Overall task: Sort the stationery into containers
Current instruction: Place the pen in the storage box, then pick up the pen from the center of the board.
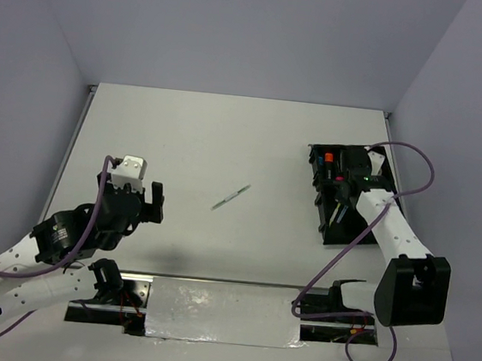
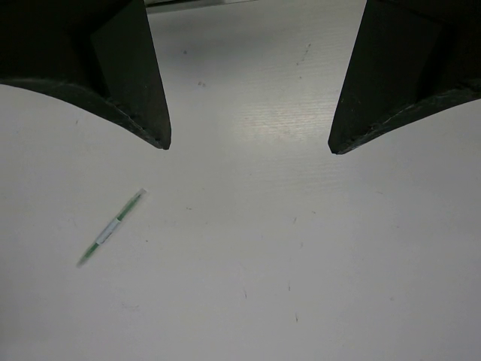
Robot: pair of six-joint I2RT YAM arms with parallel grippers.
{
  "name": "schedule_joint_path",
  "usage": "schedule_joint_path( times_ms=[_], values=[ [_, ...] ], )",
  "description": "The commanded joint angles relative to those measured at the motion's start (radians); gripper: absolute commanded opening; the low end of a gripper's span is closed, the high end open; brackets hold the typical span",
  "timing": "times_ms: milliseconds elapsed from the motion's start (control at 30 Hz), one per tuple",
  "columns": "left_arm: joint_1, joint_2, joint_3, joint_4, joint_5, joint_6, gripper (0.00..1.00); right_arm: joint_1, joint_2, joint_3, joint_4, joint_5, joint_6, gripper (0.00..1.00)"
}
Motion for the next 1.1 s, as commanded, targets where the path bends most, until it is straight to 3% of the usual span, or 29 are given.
schedule_joint_path(
  times_ms=[0, 233, 500, 533, 733, 800, 867, 900, 933, 1067],
  values=[
    [-0.006, 0.008, -0.001, 0.046, 0.008, 0.023, 0.99, -0.005, 0.027, 0.008, 0.050, -0.004, -0.022, 0.07],
    [-0.006, 0.009, -0.004, 0.050, 0.016, 0.030, 0.99, -0.004, 0.035, -0.041, 0.087, -0.041, -0.019, 0.15],
    [-0.006, 0.000, -0.004, 0.053, 0.019, 0.032, 0.99, -0.001, 0.003, -0.029, 0.064, -0.045, -0.010, 0.35],
    [-0.006, -0.002, -0.005, 0.053, 0.020, 0.032, 0.99, 0.001, -0.005, -0.026, 0.060, -0.048, -0.011, 0.47],
    [-0.006, 0.001, -0.005, 0.053, 0.022, 0.033, 0.99, 0.011, -0.054, 0.012, 0.027, -0.058, -0.016, 0.49],
    [-0.006, 0.001, -0.002, 0.052, 0.020, 0.032, 0.99, 0.036, -0.068, 0.031, 0.020, -0.090, -0.007, 0.54],
    [-0.006, 0.001, -0.001, 0.049, 0.013, 0.029, 0.99, 0.138, -0.102, 0.046, 0.023, -0.099, 0.032, 0.68],
    [-0.006, 0.000, 0.001, 0.047, 0.010, 0.024, 0.99, 0.190, -0.108, 0.055, 0.024, -0.082, 0.049, 0.92],
    [-0.006, 0.000, 0.002, 0.044, 0.007, 0.021, 0.99, 0.246, -0.108, 0.067, 0.026, -0.061, 0.100, 1.00],
    [-0.006, -0.005, 0.005, 0.033, -0.015, 0.009, 0.99, 0.546, 0.018, 0.208, 0.000, 0.072, 0.272, 1.00]
  ],
)
